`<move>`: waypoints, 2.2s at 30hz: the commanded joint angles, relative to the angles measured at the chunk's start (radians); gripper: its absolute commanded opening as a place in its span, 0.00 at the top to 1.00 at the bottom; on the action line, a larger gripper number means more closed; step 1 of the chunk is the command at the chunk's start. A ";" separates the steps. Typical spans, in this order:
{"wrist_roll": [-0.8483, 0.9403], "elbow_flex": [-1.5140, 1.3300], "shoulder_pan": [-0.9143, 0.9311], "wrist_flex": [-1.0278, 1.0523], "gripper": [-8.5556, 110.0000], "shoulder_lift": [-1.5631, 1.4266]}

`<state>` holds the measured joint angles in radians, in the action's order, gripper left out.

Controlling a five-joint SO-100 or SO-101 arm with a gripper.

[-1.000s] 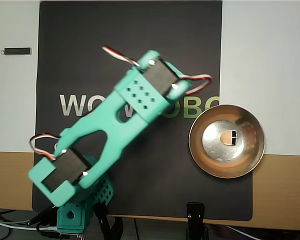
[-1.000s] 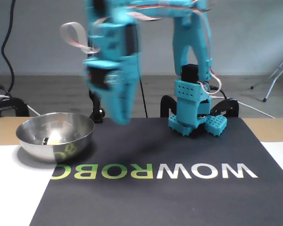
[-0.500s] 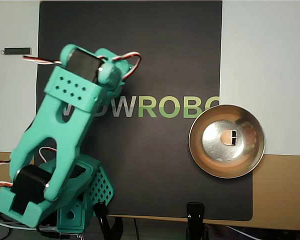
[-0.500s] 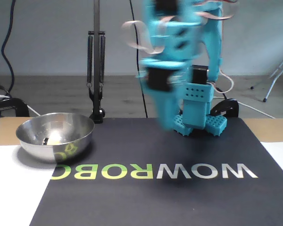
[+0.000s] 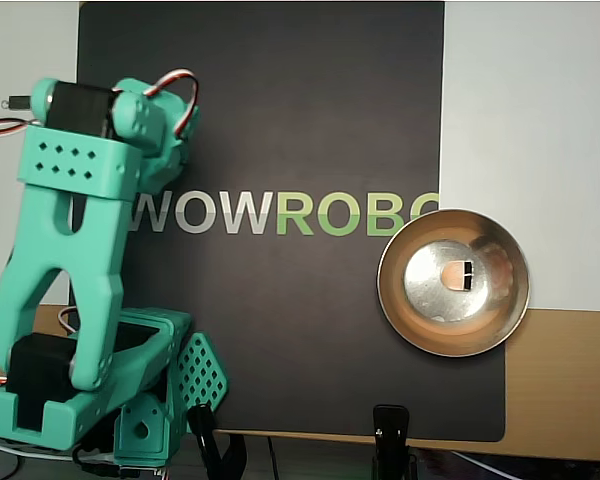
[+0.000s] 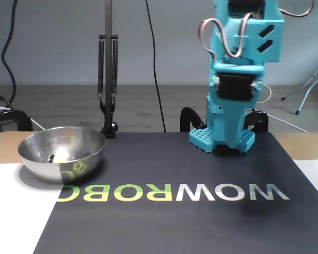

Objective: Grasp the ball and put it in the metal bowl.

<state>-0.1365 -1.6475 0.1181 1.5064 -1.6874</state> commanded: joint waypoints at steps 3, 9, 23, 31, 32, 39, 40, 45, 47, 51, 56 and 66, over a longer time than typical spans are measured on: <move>-0.006 0.000 -0.061 -0.023 0.93 -0.043; -0.046 -0.084 -0.103 -0.149 0.93 -0.101; -0.035 -0.538 -0.137 -0.494 0.93 -0.495; -0.034 -0.782 -0.140 -0.666 0.93 -0.781; -0.034 -0.813 -0.140 -0.689 0.93 -0.821; -0.032 -1.040 -0.138 -0.819 0.93 -1.101; -0.031 -1.069 -0.138 -0.831 0.93 -1.138; 0.052 -1.189 -0.138 -0.851 0.93 -1.307; 0.072 -1.229 -0.137 -0.851 0.93 -1.367; 0.098 -1.301 -0.133 -0.851 0.93 -1.496; 0.126 -1.394 -0.132 -0.851 0.93 -1.628; 0.160 -1.477 -0.129 -0.841 0.93 -1.720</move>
<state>0.0199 -3.0910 -0.0184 0.6719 -3.3517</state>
